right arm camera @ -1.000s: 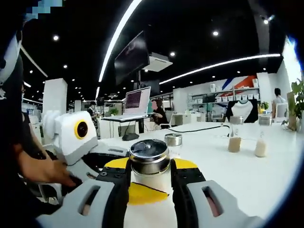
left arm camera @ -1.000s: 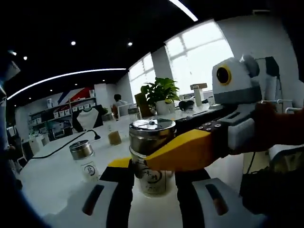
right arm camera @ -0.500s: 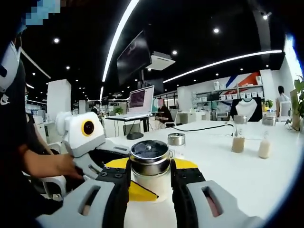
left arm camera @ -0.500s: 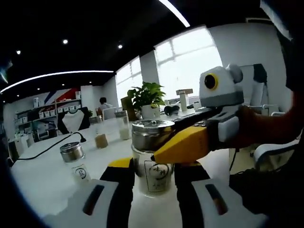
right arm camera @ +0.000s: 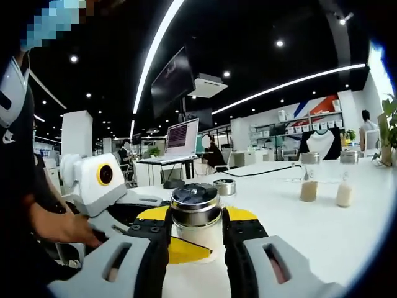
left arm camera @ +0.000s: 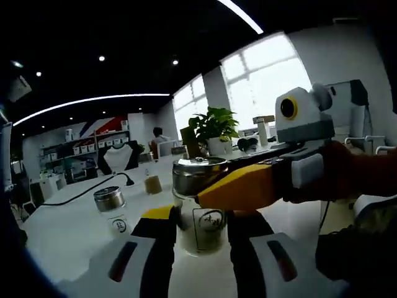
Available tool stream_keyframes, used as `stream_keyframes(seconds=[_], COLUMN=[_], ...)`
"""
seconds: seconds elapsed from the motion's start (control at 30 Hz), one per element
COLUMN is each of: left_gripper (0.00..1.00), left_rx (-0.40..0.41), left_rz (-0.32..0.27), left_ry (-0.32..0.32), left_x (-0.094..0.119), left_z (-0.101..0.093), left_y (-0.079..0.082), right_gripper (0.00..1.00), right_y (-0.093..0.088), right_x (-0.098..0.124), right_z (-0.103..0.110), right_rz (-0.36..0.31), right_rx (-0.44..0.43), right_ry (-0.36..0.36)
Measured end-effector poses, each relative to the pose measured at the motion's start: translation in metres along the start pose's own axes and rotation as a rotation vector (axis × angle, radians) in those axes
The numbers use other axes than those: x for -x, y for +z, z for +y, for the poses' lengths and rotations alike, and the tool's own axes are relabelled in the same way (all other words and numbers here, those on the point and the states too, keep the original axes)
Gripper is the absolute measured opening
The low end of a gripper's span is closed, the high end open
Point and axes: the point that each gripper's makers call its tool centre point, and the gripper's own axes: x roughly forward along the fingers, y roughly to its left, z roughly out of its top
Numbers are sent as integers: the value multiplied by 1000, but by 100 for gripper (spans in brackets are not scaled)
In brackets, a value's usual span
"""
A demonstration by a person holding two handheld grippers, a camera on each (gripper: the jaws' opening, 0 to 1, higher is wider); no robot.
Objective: Rotate the seasoning bottle until the label or dispensing opening points toward the visible target arrow and the bottle remains upright within the marked orientation range
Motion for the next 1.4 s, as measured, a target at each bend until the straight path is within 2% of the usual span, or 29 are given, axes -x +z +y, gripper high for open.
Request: stream_keyframes(seconds=[0.07,0.13,0.2,0.23,0.33,0.43,0.53,0.57,0.6,0.7,0.8,0.87,1.0,1.03,1.2,1.4], left_gripper=[34,34,34,34,34,34,34,34,34,34,34,34,34,34,34,34], left_rx=[-17,32,98,92,123,247,264,263,257,165,32,-1,73,79,71,108], left_rz=[14,20,23,23,9,-50,-57,-78,-78,-47,20,39,15,16,34,-2], left_ry=[38,29,-14,-32,-114,-207,-234,-265,-265,-231,-108,-69,-53,-42,-30,-59], left_x=[-1,-2,-3,-3,-1,4,5,5,5,3,-2,-5,-5,-5,-6,-3], left_z=[1,0,-2,-3,-8,-12,-13,-14,-15,-14,-7,-7,-4,-3,3,5], left_y=[-1,-4,-9,-11,-13,-3,0,6,8,7,1,-1,2,3,1,4], right_gripper=[31,31,31,31,30,30,30,30,30,31,31,31,31,32,32,31], right_y=[-1,-3,-8,-10,-13,-7,-4,2,4,3,-3,-4,0,1,1,3], right_x=[-2,-4,-4,-3,0,3,5,9,10,9,5,2,-2,-3,-9,-9], right_z=[0,-1,-2,-2,-2,1,1,3,2,3,-2,-3,-4,-6,-9,-10], right_rz=[2,9,22,28,43,20,5,-19,-20,-3,39,42,5,-2,25,16], right_rx=[2,13,16,21,42,22,6,-23,-24,2,71,117,55,30,23,-13], right_ry=[-23,-58,-73,-74,-54,5,30,82,83,78,24,-8,-37,-48,-51,-47])
